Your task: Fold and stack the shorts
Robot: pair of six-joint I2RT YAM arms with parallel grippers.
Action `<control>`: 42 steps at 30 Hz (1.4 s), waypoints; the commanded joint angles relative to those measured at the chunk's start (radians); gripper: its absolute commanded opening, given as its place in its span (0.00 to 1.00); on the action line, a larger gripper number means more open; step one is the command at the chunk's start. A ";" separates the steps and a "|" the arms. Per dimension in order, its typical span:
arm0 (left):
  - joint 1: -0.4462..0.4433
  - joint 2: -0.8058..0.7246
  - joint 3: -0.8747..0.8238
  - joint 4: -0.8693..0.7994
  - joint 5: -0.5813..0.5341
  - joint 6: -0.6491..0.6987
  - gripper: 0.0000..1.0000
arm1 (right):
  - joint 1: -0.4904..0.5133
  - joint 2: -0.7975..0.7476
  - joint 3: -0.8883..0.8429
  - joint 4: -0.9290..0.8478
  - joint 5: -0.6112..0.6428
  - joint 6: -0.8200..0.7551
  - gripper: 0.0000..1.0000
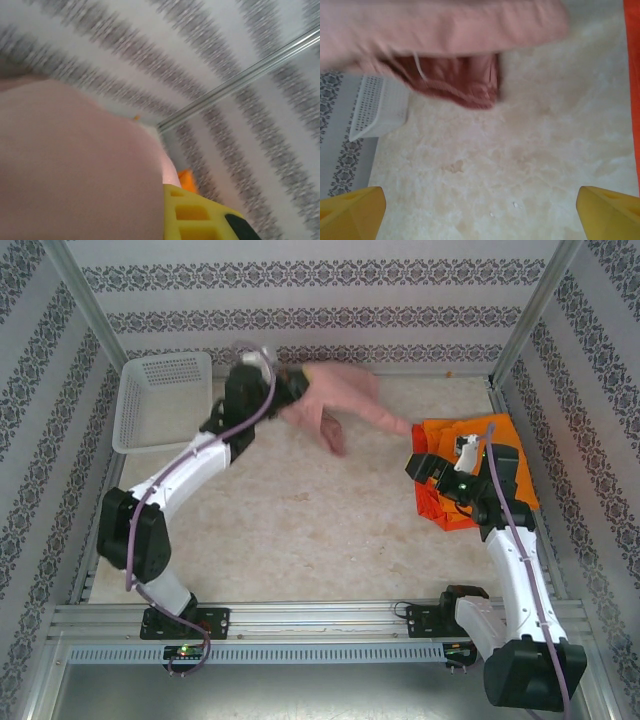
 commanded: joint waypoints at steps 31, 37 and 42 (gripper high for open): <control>-0.435 0.400 0.434 -0.526 -0.122 0.773 0.79 | -0.076 -0.243 -0.108 -0.122 0.236 0.126 0.98; -0.439 0.649 0.701 -0.591 -0.078 0.740 0.77 | -0.140 -0.255 -0.135 -0.142 0.223 0.142 0.98; -0.440 0.829 0.925 -0.677 -0.071 0.726 0.73 | -0.188 -0.261 -0.154 -0.136 0.182 0.150 0.98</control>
